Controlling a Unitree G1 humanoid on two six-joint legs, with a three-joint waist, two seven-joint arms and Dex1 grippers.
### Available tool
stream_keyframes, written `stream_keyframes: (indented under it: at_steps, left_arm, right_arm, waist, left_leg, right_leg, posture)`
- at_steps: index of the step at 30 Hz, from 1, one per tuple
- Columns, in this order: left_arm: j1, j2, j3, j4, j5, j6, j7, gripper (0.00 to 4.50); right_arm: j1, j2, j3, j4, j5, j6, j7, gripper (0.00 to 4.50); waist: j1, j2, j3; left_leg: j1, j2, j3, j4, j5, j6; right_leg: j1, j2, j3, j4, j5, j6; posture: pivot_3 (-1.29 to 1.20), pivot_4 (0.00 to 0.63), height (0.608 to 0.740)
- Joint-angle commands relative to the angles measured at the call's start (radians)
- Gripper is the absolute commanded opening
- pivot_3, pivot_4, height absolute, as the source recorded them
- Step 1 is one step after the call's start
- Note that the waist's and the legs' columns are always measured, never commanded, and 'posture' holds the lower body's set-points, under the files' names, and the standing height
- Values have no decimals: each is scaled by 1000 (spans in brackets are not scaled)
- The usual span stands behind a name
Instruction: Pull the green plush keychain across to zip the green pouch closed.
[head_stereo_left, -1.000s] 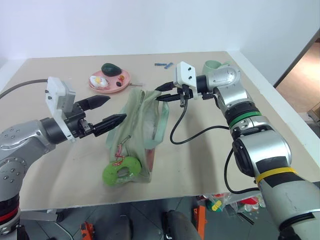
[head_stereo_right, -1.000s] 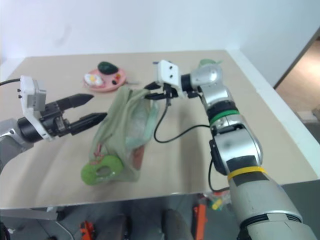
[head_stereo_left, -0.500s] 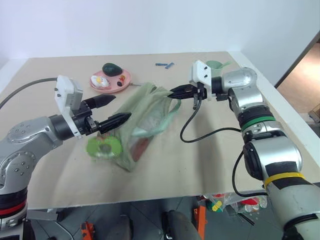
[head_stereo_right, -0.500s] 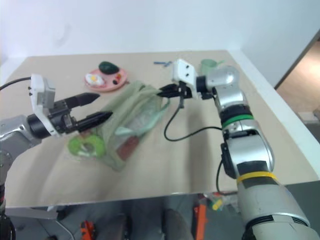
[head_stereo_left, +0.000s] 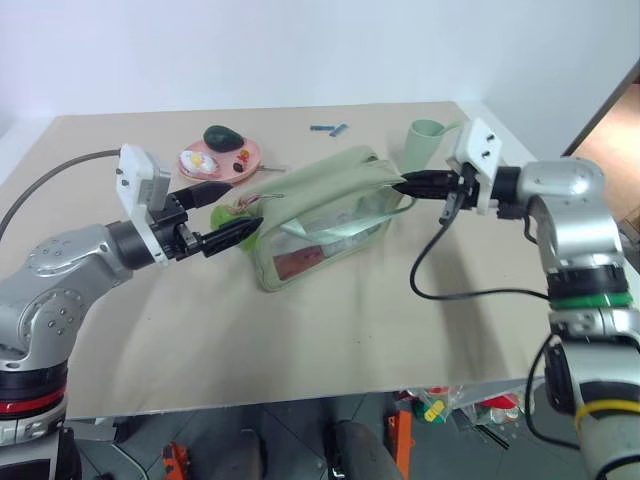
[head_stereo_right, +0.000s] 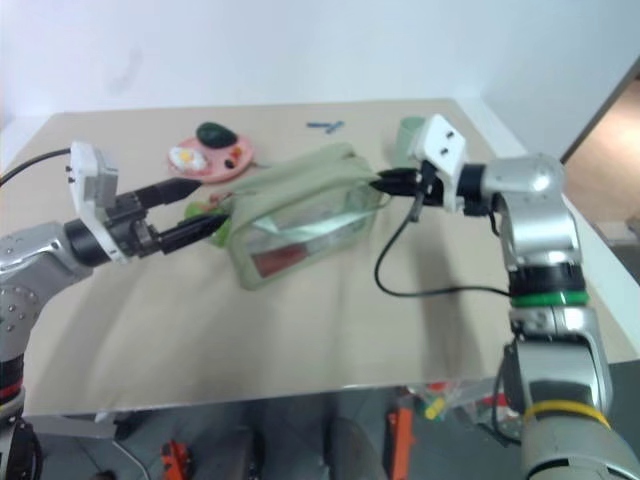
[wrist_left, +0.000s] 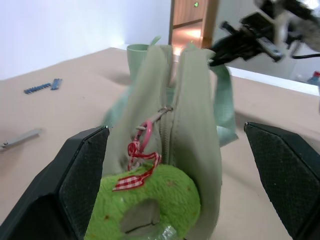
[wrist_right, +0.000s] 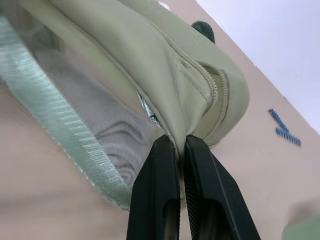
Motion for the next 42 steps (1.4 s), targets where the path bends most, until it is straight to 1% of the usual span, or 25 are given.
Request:
stream_keyframes:
  at_steps: [1, 4, 7, 10, 12, 15, 17, 21, 25, 26, 27, 28, 30, 34, 38, 42]
  left_arm:
    - [2, -3, -16, -11, 42, -59, -39, 4500]
    - [7, -10, -22, -18, 31, -59, -62, 4500]
    - [-4, -11, -16, -37, -4, -42, -95, 4500]
    - [-77, 10, -11, -92, -146, 51, -137, 4500]
    - [-98, 42, -36, -134, -189, 94, -186, 4500]
    - [-101, 72, -70, -155, -211, 123, -245, 4500]
    - [-108, 76, -84, -148, -199, 118, -260, 4500]
    - [-108, 69, -108, -123, -158, 98, -282, 4500]
    - [-81, 56, -124, -121, -124, 78, -294, 4500]
    - [-80, 53, -127, -119, -116, 73, -297, 4500]
    - [-79, 48, -129, -115, -107, 66, -296, 4500]
    - [-81, 43, -132, -110, -98, 57, -293, 4500]
    - [-84, 35, -138, -102, -80, 42, -294, 4500]
    - [-91, 22, -149, -93, -56, 23, -293, 4500]
    - [-99, 8, -153, -94, -44, 22, -285, 4500]
    - [-98, 5, -153, -97, -35, 19, -284, 4500]
  right_arm:
    - [38, -16, -54, -172, 60, 145, -79, 12]
    - [79, -15, -61, -238, 67, 209, -132, 12]
    - [118, -21, -73, -289, 85, 263, -170, 12]
    - [147, -24, -75, -321, 99, 282, -196, 12]
    - [147, -20, -75, -328, 111, 295, -212, 12]
    - [143, -19, -67, -328, 120, 301, -227, 12]
    - [143, -28, -59, -329, 122, 302, -228, 12]
    - [125, -54, -77, -368, 172, 372, -216, 12]
    - [129, -71, -90, -412, 211, 398, -217, 1409]
    - [132, -74, -90, -419, 214, 391, -219, 1838]
    - [132, -67, -95, -426, 219, 384, -232, 2092]
    - [136, -65, -101, -437, 228, 382, -237, 2500]
    - [146, -62, -109, -446, 230, 362, -256, 3099]
    - [177, -55, -123, -410, 220, 316, -292, 3099]
    - [212, -46, -105, -338, 180, 227, -314, 3099]
    - [224, -39, -89, -262, 151, 139, -302, 3099]
  waist:
    - [-2, 0, 0]
    - [-2, 0, 0]
    - [-1, 0, 0]
    - [0, -1, 0]
    - [-1, -2, 0]
    - [-3, -2, 0]
    - [-3, -2, 0]
    - [-2, -2, 0]
    - [-2, -2, 0]
    - [-2, -2, 0]
    - [-2, -2, 0]
    - [-2, -2, 0]
    - [-2, -2, 0]
    - [0, -2, 0]
    - [0, -2, 0]
    - [-1, -2, 0]
  left_leg:
    - [0, 0, 1, 0, 0, 0]
    - [1, 0, 2, 1, 1, -1]
    - [1, 0, 2, 1, 1, -1]
    - [1, 0, 2, 2, 2, 0]
    - [0, 0, 1, 3, 2, 0]
    - [1, 0, 3, 3, 2, 0]
    - [2, 0, 3, 3, 2, 0]
    - [1, 0, 2, 3, 2, 0]
    - [1, 0, 3, 3, 2, 0]
    - [1, 0, 2, 3, 2, 0]
    - [1, 0, 3, 3, 2, 0]
    - [1, 0, 3, 3, 2, 0]
    - [1, 0, 3, 3, 2, 0]
    - [1, 0, 3, 3, 2, 0]
    - [1, 0, 3, 3, 2, 0]
    - [1, 0, 4, 3, 2, 0]
  right_leg:
    - [-1, 0, 1, 1, 0, 0]
    - [-1, 1, 3, 2, -2, 4]
    - [-1, 2, 2, 2, -2, 5]
    - [-1, 2, 2, 3, -1, 5]
    - [-1, 2, 2, 3, -1, 5]
    - [0, 2, 5, 3, -1, 6]
    - [0, 2, 5, 3, -1, 6]
    - [0, 3, 5, 3, -1, 6]
    - [0, 4, 5, 3, -1, 6]
    - [0, 4, 5, 3, -1, 6]
    - [-1, 4, 5, 3, -1, 6]
    - [-1, 4, 5, 3, -1, 6]
    - [-1, 4, 5, 3, -1, 6]
    - [0, 4, 6, 3, -1, 6]
    - [0, 4, 6, 3, -1, 6]
    - [0, 4, 7, 3, -1, 6]
  posture:
    - [0, 150, 740]
    - [0, 150, 740]
    - [0, 150, 740]
    - [0, 150, 740]
    - [0, 150, 740]
    - [0, 150, 740]
    - [0, 150, 740]
    - [0, 150, 740]
    - [0, 150, 740]
    - [0, 150, 740]
    - [0, 150, 740]
    - [0, 150, 740]
    - [0, 150, 740]
    - [0, 150, 740]
    - [0, 150, 740]
    - [0, 150, 740]
